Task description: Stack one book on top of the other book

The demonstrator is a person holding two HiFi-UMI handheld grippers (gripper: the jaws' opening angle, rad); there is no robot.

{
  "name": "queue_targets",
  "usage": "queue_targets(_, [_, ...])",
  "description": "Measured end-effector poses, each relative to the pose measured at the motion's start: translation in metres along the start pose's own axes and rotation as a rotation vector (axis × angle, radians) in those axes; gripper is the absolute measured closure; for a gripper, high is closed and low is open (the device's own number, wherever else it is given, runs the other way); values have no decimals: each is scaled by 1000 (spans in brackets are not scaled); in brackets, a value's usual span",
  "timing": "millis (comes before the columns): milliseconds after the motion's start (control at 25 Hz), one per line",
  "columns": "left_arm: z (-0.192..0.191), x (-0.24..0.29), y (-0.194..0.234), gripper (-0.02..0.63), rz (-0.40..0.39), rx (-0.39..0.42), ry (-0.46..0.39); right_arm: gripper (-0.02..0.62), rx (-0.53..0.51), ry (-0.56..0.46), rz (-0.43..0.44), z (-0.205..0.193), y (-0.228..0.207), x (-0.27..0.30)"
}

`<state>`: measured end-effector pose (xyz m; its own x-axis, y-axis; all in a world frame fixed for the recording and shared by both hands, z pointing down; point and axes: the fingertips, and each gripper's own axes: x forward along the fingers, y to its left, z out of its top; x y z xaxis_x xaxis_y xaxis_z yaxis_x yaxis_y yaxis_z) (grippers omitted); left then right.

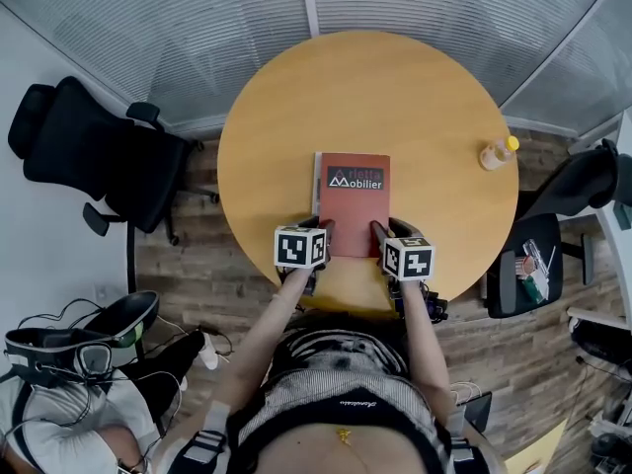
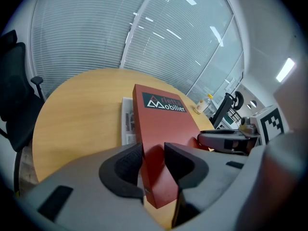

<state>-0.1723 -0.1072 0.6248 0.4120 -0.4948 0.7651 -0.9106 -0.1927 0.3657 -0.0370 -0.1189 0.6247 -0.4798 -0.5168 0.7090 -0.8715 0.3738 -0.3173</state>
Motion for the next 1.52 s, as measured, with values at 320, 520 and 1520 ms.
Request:
queue_targets(320, [-1,3,18,456,4,-23,18,440,-3,26,11,1,9,17])
queue_targets(520, [0,8,22,456,1,-27,31,440,4,38,16,1,8,23])
queue_targets(1520, [1,16,32,454,-45,-48,20,440,53,16,36,-2,6,35])
